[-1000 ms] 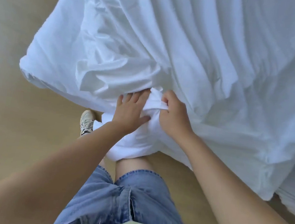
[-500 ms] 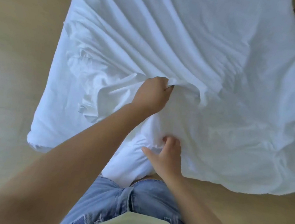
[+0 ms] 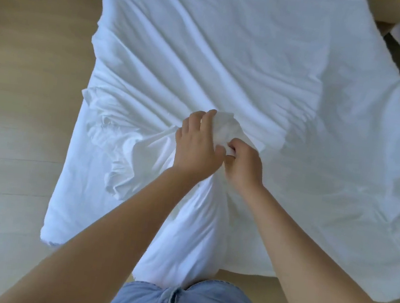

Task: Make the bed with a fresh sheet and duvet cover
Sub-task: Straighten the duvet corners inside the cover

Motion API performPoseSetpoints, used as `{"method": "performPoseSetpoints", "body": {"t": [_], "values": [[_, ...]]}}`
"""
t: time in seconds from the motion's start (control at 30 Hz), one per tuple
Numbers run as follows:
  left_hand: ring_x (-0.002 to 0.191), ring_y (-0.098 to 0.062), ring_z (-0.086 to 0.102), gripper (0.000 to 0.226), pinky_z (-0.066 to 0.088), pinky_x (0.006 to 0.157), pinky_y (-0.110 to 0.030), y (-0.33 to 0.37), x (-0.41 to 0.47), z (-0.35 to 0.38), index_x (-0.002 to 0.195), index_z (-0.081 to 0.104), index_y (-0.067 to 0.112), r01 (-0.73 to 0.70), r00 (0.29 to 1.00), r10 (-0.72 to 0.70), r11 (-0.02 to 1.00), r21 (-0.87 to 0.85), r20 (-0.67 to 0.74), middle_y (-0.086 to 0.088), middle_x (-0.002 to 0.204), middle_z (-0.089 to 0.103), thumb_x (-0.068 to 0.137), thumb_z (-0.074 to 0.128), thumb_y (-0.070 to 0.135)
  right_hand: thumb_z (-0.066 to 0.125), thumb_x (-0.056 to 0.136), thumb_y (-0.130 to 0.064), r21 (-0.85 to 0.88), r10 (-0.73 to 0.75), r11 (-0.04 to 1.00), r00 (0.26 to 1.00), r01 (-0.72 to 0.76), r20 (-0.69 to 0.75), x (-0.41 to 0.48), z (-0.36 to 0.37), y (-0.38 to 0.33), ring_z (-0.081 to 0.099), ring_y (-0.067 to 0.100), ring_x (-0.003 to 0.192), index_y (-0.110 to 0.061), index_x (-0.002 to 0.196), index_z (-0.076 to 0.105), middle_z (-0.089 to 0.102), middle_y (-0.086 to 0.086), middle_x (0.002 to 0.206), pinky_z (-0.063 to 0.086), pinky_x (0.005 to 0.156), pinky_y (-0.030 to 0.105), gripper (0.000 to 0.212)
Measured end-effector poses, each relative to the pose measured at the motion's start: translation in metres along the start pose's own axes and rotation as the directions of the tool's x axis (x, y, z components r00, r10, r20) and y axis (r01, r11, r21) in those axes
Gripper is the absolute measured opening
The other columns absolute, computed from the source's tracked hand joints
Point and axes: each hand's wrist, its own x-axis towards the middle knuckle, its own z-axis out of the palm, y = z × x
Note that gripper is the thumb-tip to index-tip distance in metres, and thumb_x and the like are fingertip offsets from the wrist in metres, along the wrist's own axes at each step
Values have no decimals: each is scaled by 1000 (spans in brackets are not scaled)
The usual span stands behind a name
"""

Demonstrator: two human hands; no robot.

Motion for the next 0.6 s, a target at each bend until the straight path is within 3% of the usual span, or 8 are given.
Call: {"method": "performPoseSetpoints", "body": {"t": [0.03, 0.1, 0.2, 0.27, 0.4, 0.47, 0.5, 0.6], "values": [[113, -23, 39, 64, 34, 91, -34, -7, -23, 8, 131, 44, 10, -66, 992, 74, 995, 78, -99, -10, 124, 49, 70, 57, 26, 50, 83, -3, 34, 32, 999, 999, -32, 4, 0, 0, 2, 39, 19, 62, -20, 60, 32, 38, -9, 59, 25, 48, 27, 34], [102, -24, 47, 62, 40, 82, -33, -21, -62, 23, 122, 50, 11, -63, 988, 87, 981, 183, -126, -9, 111, 55, 68, 56, 41, 49, 82, -3, 64, 69, 996, 998, -69, -5, 2, -2, 3, 41, 18, 66, -18, 62, 36, 41, -8, 65, 25, 49, 25, 29], [104, -26, 52, 50, 43, 87, -35, -30, -70, 40, 119, 51, 12, 240, 964, -243, 970, 36, 110, -7, 112, 54, 82, 64, 44, 49, 79, -3, -71, 35, 997, 999, -37, -21, -4, -8, -4, 40, 21, 70, -14, 75, 42, 41, -5, 72, 23, 54, 31, 13], [105, -27, 51, 30, 42, 89, -38, -31, -57, 43, 115, 53, 12, 362, 929, -352, 928, -83, 110, -8, 113, 51, 93, 53, 33, 51, 84, -10, -124, 58, 991, 998, -53, 36, -15, -7, -4, 36, 21, 63, -13, 76, 38, 37, -6, 64, 21, 52, 32, 16], [87, -27, 52, 15, 36, 67, -32, -33, -35, 35, 85, 48, 9, 351, 931, -337, 931, -94, 141, -6, 90, 52, 95, 37, 10, 52, 86, -15, 124, 203, 967, 966, -223, 160, -43, 8, 3, 42, 18, 63, -15, 65, 41, 44, -7, 61, 28, 50, 21, 25], [74, -23, 49, 19, 32, 57, -31, -31, -26, 27, 75, 43, 11, 347, 923, -328, 936, -65, 202, -1, 73, 50, 93, 37, 10, 53, 85, -12, 254, 237, 910, 914, -327, 328, -57, 22, 1, 55, 15, 80, -12, 83, 59, 59, -6, 78, 35, 60, 18, 7], [69, -21, 47, 22, 31, 56, -31, -28, -20, 23, 72, 42, 12, 349, 916, -324, 935, -68, 237, 0, 67, 48, 93, 38, 12, 53, 86, -11, 313, 259, 864, 881, -395, 395, -61, 30, 0, 57, 13, 89, -12, 96, 62, 62, -6, 89, 37, 65, 16, 13], [57, -16, 36, 33, 28, 53, -29, -8, -5, 14, 61, 32, 13, 308, 912, -257, 944, -121, 319, 0, 57, 38, 93, 41, 13, 58, 85, -13, 455, 337, 748, 868, -482, 365, -63, 45, -9, 56, 13, 91, -11, 101, 53, 59, 0, 97, 36, 62, 7, 17]]}}
